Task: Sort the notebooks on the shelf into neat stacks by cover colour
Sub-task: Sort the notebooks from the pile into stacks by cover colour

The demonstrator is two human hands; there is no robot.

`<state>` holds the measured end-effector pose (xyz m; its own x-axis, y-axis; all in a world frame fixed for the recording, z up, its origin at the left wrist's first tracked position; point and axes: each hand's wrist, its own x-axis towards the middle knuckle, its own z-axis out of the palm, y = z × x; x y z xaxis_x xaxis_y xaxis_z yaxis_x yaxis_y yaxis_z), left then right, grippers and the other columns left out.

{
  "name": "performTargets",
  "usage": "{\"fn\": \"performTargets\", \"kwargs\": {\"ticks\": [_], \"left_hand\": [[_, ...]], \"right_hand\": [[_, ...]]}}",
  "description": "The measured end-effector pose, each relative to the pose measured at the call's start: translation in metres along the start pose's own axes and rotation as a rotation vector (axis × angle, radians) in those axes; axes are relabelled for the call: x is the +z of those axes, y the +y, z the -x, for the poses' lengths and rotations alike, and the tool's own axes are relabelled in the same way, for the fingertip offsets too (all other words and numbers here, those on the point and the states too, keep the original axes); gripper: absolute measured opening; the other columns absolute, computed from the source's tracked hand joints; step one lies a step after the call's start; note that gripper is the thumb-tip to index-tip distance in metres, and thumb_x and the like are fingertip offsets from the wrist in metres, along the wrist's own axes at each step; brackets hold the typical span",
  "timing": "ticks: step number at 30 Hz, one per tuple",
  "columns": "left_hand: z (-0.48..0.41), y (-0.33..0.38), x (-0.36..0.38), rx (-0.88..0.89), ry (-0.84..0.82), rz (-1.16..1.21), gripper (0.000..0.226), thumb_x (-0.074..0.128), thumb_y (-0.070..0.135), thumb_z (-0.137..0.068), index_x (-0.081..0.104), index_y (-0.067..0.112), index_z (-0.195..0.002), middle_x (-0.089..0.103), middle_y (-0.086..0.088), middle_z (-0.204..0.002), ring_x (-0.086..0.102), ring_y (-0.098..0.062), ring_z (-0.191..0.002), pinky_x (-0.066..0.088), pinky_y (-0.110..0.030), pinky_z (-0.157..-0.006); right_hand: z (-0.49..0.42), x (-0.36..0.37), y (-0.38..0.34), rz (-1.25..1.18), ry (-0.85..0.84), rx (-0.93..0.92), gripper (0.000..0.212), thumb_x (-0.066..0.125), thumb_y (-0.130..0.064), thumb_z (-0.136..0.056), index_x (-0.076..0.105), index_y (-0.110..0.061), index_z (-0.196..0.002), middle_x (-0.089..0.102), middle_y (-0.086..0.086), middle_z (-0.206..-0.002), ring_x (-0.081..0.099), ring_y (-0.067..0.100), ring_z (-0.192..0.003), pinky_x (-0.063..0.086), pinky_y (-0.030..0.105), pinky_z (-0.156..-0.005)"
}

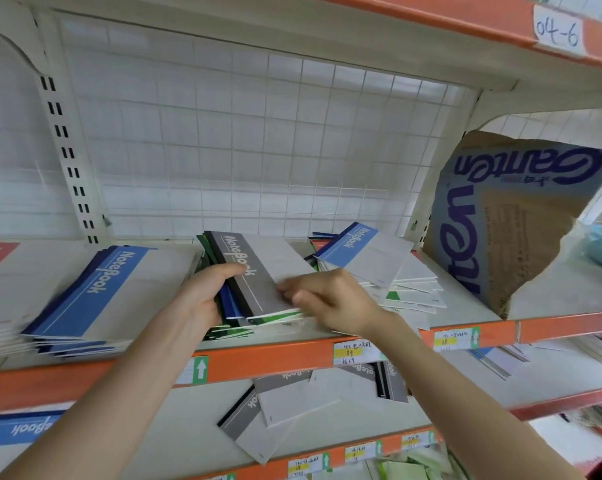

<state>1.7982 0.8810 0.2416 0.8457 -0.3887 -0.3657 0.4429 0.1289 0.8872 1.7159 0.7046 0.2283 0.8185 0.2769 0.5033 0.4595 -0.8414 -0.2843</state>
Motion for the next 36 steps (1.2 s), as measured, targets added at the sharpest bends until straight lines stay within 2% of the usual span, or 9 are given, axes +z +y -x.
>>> {"fn": "performTargets", "kwargs": {"ticks": [5,9,14,18,23,28,31,33,36], "left_hand": [[0.002,0.004,-0.005,0.004,0.003,-0.053,0.005,0.055,0.007,-0.090,0.055,0.011,-0.086,0.060,-0.010,-0.078,0.058,-0.022,-0.066,0.048,-0.029,-0.047],[0.004,0.005,-0.007,-0.009,0.015,-0.069,0.005,0.056,0.009,-0.089,0.055,0.010,-0.095,0.060,-0.010,-0.079,0.058,-0.022,-0.066,0.047,-0.029,-0.043],[0.005,0.003,-0.006,0.019,0.044,-0.031,0.031,0.056,0.009,-0.088,0.053,0.008,-0.119,0.060,-0.010,-0.080,0.058,-0.023,-0.066,0.044,-0.023,-0.030],[0.005,0.002,-0.007,0.074,0.051,0.006,0.040,0.056,0.015,-0.091,0.050,0.008,-0.130,0.063,-0.009,-0.087,0.060,-0.022,-0.070,0.046,-0.023,-0.032],[0.005,0.006,-0.004,0.069,0.033,0.029,0.039,0.052,0.026,-0.096,0.050,0.010,-0.131,0.063,-0.006,-0.088,0.060,-0.019,-0.071,0.048,-0.029,-0.046],[0.011,0.008,-0.013,0.030,0.032,0.000,0.030,0.051,0.029,-0.096,0.056,0.008,-0.117,0.063,-0.007,-0.085,0.059,-0.021,-0.069,0.046,-0.021,-0.032],[0.015,0.010,-0.024,0.028,0.067,-0.012,0.021,0.052,0.024,-0.095,0.058,0.008,-0.107,0.063,-0.008,-0.083,0.059,-0.021,-0.068,0.047,-0.021,-0.035],[0.019,0.013,-0.030,0.046,0.100,-0.005,0.013,0.052,0.021,-0.095,0.059,0.010,-0.096,0.062,-0.007,-0.082,0.059,-0.020,-0.068,0.049,-0.023,-0.039],[0.026,0.018,-0.041,0.083,0.138,0.026,0.011,0.053,0.019,-0.094,0.057,0.013,-0.085,0.062,-0.005,-0.079,0.059,-0.018,-0.067,0.046,-0.019,-0.035]], "right_hand": [[0.006,-0.026,0.059,0.281,-0.057,0.720,0.034,0.047,-0.033,-0.094,0.059,-0.015,-0.119,0.060,0.004,-0.121,0.055,0.025,-0.106,0.041,0.031,-0.082],[0.010,-0.033,0.082,0.464,-0.264,0.931,0.038,0.038,-0.045,-0.094,0.053,-0.017,-0.113,0.059,0.005,-0.116,0.052,0.023,-0.094,0.039,0.031,-0.078],[0.007,-0.035,0.066,0.768,-0.297,0.805,0.030,0.037,-0.029,-0.099,0.048,-0.014,-0.122,0.059,0.010,-0.116,0.057,0.027,-0.102,0.041,0.031,-0.072],[0.008,-0.031,0.059,0.772,-0.199,0.784,0.023,0.038,-0.022,-0.098,0.048,-0.014,-0.117,0.061,0.013,-0.110,0.058,0.030,-0.095,0.038,0.031,-0.067],[0.005,-0.011,0.038,0.412,0.089,0.119,0.023,0.050,-0.013,-0.084,0.069,-0.005,-0.093,0.069,0.011,-0.068,0.064,0.029,-0.053,0.044,0.024,-0.046],[-0.008,0.003,0.006,0.220,0.059,-0.258,0.044,0.035,-0.028,-0.098,0.070,-0.002,-0.094,0.071,0.014,-0.100,0.069,0.030,-0.081,0.054,0.033,-0.070],[-0.016,0.007,0.002,0.098,-0.037,-0.189,0.033,0.044,-0.021,-0.094,0.068,0.002,-0.096,0.067,0.014,-0.112,0.059,0.025,-0.112,0.052,0.037,-0.089],[-0.020,0.010,0.002,-0.108,-0.101,-0.005,0.031,0.046,-0.018,-0.095,0.067,0.005,-0.101,0.062,0.013,-0.122,0.045,0.014,-0.124,0.036,0.020,-0.103],[-0.034,0.018,0.001,-0.185,0.003,0.317,0.027,0.049,-0.018,-0.096,0.065,-0.004,-0.113,0.063,0.005,-0.121,0.055,0.014,-0.114,0.035,0.009,-0.089]]}}
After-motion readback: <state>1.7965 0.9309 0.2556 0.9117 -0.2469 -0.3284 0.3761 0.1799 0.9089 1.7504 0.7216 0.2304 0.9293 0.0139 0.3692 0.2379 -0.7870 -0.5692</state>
